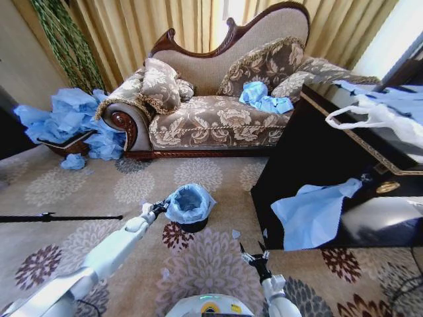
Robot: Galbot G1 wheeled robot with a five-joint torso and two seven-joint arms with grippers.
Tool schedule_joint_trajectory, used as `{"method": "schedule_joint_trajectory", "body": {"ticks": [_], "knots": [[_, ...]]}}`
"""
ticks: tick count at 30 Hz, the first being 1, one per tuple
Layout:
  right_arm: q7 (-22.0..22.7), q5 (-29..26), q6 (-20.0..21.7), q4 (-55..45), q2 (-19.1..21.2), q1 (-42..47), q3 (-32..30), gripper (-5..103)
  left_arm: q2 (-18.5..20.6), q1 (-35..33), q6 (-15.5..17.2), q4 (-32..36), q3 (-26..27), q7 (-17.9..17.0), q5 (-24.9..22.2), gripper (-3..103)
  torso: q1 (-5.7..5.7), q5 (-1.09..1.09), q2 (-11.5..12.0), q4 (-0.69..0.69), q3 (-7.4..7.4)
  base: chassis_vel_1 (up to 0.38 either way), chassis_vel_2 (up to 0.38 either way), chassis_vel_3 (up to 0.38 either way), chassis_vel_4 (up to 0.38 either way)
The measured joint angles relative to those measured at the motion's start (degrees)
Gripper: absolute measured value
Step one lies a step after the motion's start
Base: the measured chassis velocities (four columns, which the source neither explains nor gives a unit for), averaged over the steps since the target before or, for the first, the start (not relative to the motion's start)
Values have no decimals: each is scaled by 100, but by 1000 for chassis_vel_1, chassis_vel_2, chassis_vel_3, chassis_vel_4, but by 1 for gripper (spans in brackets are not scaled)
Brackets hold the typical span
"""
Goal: Place a garbage bag over the trash bin.
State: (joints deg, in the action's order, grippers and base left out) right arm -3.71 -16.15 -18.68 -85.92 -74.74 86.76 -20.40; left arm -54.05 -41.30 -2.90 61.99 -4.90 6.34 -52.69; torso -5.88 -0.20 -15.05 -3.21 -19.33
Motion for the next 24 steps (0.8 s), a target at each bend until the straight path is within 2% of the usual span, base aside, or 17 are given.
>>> {"method": "schedule_joint_trajectory", "body": {"ticks": [3,4,6,8,9,12,15,16,18,19,21,22,23,24], "knots": [[-5,-2,-1,-38,30,31,-23,100,94,-190,123,256,216,19,-255,40,0,1,0,3,0,0,0,0,0],[-10,-17,18,-92,61,48,-44,100,242,-343,229,492,329,62,-476,51,0,-2,0,5,-1,0,0,0,0],[-20,-41,72,-148,87,61,-61,100,348,-454,283,656,399,97,-601,51,0,1,0,7,0,0,0,0,0],[-41,-83,241,-284,132,85,-104,100,507,-678,327,907,499,162,-706,62,0,3,0,7,0,0,0,0,0],[-41,-83,241,-284,132,85,-104,100,507,-678,327,907,499,162,-706,62,0,3,0,7,0,0,0,0,0],[-124,-70,311,-361,145,83,-172,100,506,-949,249,989,726,235,-600,78,0,-1,0,4,-1,0,0,0,0],[-149,-71,304,-437,147,99,-186,100,491,-1091,232,1110,884,232,-580,84,0,0,0,6,-1,0,0,0,0],[-177,-72,286,-537,146,137,-209,100,497,-1223,201,1272,1001,217,-552,94,0,0,0,5,0,0,0,0,0],[-198,-71,275,-615,135,174,-233,100,508,-1315,142,1377,1066,190,-499,94,0,0,0,3,0,0,0,0,0],[-217,-63,273,-701,116,216,-271,100,517,-1376,94,1456,1107,168,-435,98,0,1,0,4,0,0,0,0,0],[-236,1,273,-972,6,399,-447,100,501,-1514,-77,1667,1163,115,-160,100,0,4,0,9,0,0,0,0,0],[-241,45,267,-1200,-85,576,-594,100,470,-1605,-170,1846,1197,58,81,100,0,-3,0,3,0,0,0,0,0],[-241,45,267,-1200,-85,576,-594,100,470,-1605,-170,1846,1197,58,81,100,0,-3,0,3,0,0,0,0,0],[-228,68,248,-1515,-141,800,-714,100,452,-1832,-270,2179,1325,-135,470,100,0,-3,0,-5,0,0,0,0,0]]}}
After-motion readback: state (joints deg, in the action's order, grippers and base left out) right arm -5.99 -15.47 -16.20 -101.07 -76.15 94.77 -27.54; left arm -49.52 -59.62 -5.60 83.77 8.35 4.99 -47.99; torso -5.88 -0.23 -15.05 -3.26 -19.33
